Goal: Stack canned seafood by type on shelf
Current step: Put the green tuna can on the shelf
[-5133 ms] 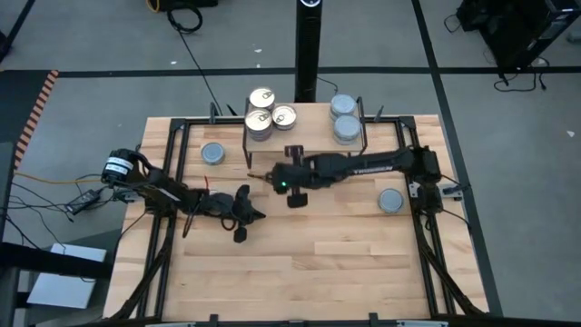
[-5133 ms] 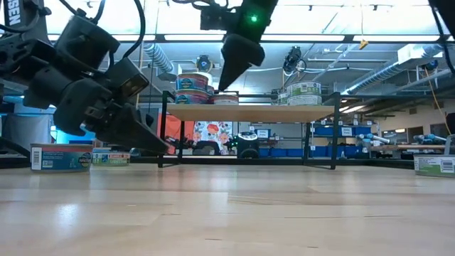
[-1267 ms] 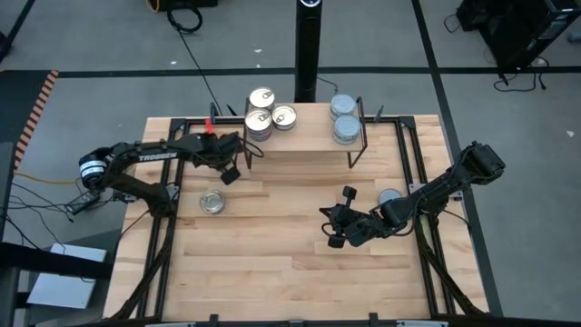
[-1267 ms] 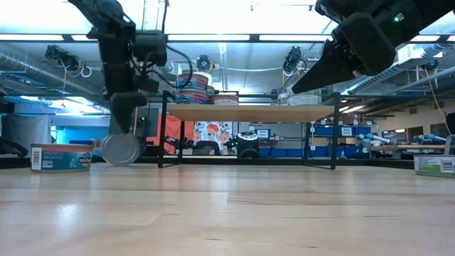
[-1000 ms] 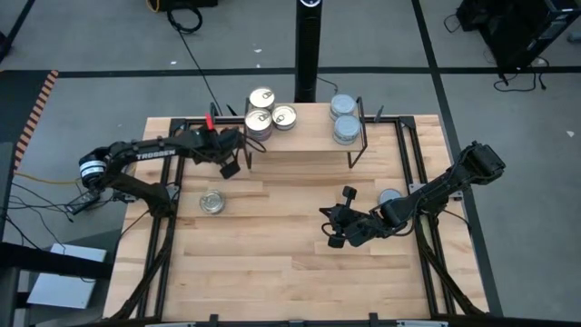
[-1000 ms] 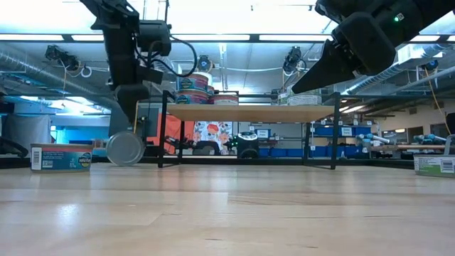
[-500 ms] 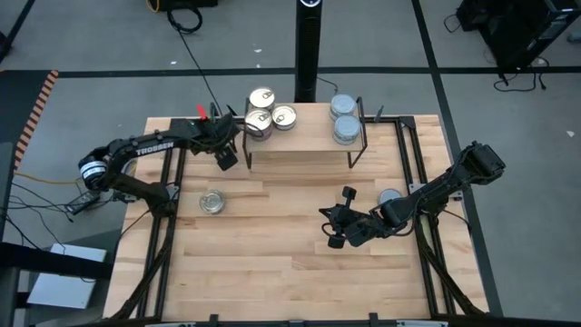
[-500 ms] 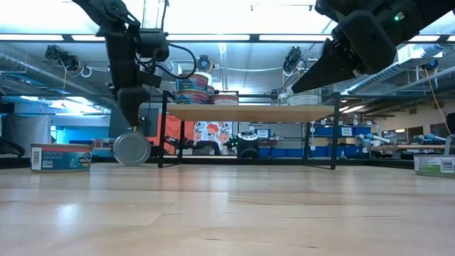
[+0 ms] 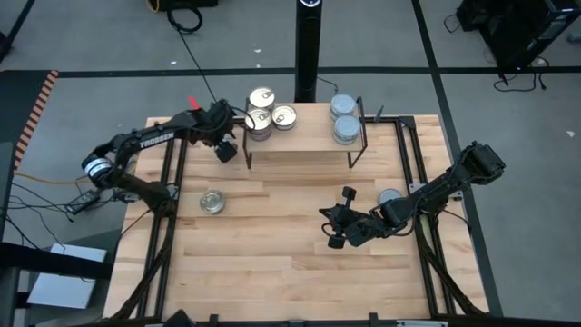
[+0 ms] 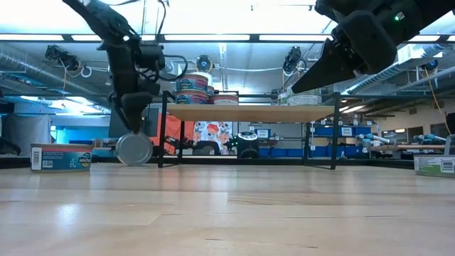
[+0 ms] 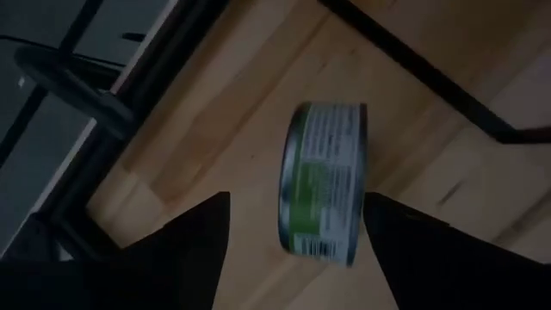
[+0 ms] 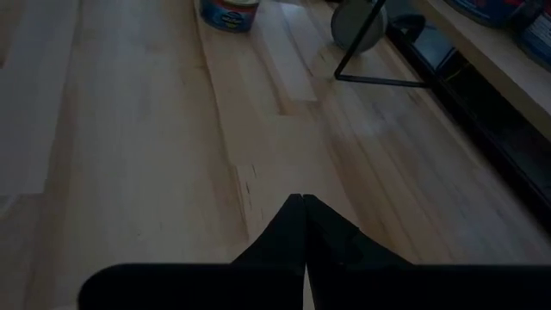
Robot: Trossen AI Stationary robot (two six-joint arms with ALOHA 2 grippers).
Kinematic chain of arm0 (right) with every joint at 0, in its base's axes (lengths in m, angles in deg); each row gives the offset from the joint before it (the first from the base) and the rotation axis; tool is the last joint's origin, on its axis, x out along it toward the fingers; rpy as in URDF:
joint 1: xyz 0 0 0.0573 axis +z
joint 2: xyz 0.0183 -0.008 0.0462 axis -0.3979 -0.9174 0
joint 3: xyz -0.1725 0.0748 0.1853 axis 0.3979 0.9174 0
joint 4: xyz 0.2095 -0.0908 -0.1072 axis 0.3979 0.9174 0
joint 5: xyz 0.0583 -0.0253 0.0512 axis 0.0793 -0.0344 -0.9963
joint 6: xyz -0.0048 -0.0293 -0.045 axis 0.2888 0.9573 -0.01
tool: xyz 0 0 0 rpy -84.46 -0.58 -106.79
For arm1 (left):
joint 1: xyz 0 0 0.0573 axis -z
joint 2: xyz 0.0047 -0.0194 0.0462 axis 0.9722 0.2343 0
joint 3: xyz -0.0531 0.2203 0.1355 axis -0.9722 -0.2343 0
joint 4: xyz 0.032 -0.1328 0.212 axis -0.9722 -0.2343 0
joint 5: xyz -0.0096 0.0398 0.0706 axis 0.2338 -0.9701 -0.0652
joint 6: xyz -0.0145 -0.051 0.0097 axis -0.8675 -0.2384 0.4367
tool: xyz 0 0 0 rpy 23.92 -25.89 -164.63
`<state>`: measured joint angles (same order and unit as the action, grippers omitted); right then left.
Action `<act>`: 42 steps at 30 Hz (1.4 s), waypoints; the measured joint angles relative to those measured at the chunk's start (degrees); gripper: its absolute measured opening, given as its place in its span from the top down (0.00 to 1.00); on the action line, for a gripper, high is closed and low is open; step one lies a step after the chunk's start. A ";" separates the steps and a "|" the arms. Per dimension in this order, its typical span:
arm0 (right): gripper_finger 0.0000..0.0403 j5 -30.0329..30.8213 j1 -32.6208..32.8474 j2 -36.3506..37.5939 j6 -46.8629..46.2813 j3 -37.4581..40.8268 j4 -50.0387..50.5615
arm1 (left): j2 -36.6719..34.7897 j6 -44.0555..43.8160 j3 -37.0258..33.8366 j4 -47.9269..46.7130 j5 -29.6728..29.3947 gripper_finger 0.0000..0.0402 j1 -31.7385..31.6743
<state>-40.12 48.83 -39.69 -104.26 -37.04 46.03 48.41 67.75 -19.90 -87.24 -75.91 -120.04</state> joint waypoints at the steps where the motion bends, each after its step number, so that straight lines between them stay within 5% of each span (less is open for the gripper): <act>1: 0.98 -0.14 -0.01 0.00 0.02 0.00 0.00 | 0.69 0.01 0.02 0.20 0.02 0.32 -0.28; 12: 0.98 -0.85 -0.02 0.00 0.02 0.00 -0.40 | 5.96 1.48 0.00 -0.44 0.01 0.34 -1.05; 24: 0.98 -0.85 -0.02 0.00 0.03 0.00 -0.37 | 5.72 1.39 0.03 -3.87 -0.03 0.65 -1.02; 28: 0.98 -0.85 -0.02 0.00 0.32 0.00 -0.37 | 5.41 0.99 0.11 -6.45 -1.00 0.66 -0.94; 42: 0.98 -0.87 -0.02 0.00 1.55 0.00 -1.76 | -10.12 -4.57 -0.04 -12.40 -1.49 0.66 -0.88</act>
<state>-40.99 48.81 -39.69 -102.70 -37.04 44.27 38.29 63.18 -19.93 -99.64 -77.40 -120.92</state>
